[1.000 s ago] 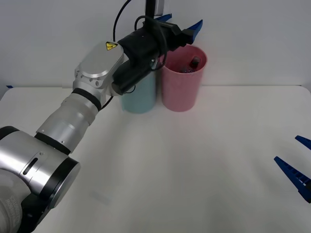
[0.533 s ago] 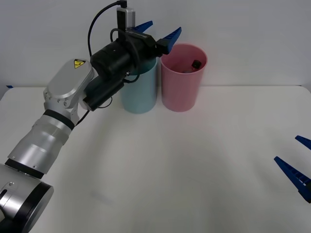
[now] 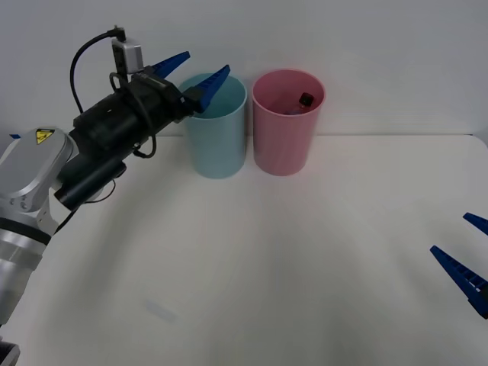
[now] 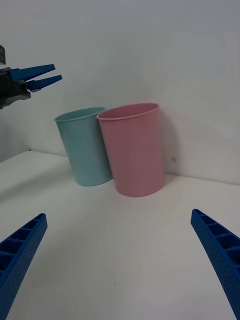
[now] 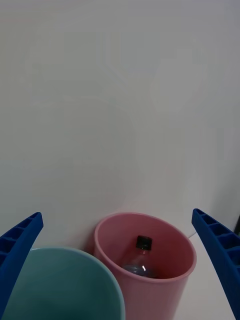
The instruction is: Grasp the object on the table and drop it into the matching bin: aluminum can to the light blue bin, PET bottle to the pink bin.
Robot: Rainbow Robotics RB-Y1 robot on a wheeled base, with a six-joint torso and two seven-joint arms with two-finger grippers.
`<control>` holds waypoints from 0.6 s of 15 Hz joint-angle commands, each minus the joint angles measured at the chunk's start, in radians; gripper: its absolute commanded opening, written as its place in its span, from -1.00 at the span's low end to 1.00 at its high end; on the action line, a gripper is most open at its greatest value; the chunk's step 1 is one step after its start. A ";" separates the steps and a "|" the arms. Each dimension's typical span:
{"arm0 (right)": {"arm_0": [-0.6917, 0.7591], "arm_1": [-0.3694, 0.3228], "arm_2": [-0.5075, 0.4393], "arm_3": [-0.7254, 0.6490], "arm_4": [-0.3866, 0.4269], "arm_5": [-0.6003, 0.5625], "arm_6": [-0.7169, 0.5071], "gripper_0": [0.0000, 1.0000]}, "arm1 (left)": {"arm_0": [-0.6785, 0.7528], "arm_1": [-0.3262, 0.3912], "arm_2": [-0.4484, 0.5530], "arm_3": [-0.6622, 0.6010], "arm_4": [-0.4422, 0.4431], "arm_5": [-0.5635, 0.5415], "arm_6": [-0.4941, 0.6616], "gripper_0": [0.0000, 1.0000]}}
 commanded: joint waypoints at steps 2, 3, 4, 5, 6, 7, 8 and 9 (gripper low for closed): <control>0.000 0.000 0.000 0.000 0.000 0.000 0.000 1.00 | 0.169 0.028 0.139 -0.119 0.000 -0.122 -0.005 1.00; 0.000 0.000 0.000 0.000 0.000 0.000 0.000 1.00 | 0.213 0.028 0.177 -0.151 -0.003 -0.152 -0.005 1.00; 0.000 0.000 0.000 0.000 0.000 0.000 0.000 1.00 | 0.270 0.028 0.228 -0.194 -0.012 -0.187 -0.005 1.00; 0.000 0.000 0.000 0.000 0.000 0.000 0.000 1.00 | 0.302 0.028 0.259 -0.218 -0.024 -0.210 -0.001 1.00; 0.000 0.000 0.000 0.000 0.000 0.000 0.000 1.00 | 0.353 0.028 0.306 -0.258 -0.044 -0.245 -0.001 1.00; 0.000 0.000 0.000 0.000 0.000 0.000 0.000 1.00 | 0.396 0.028 0.352 -0.292 -0.061 -0.274 -0.001 1.00; 0.000 0.000 0.000 0.000 0.000 0.000 0.000 1.00 | 0.429 0.028 0.391 -0.314 -0.064 -0.305 0.000 1.00; 0.000 0.000 0.000 0.000 0.000 0.000 0.000 1.00 | 0.462 0.028 0.432 -0.330 -0.071 -0.343 0.000 1.00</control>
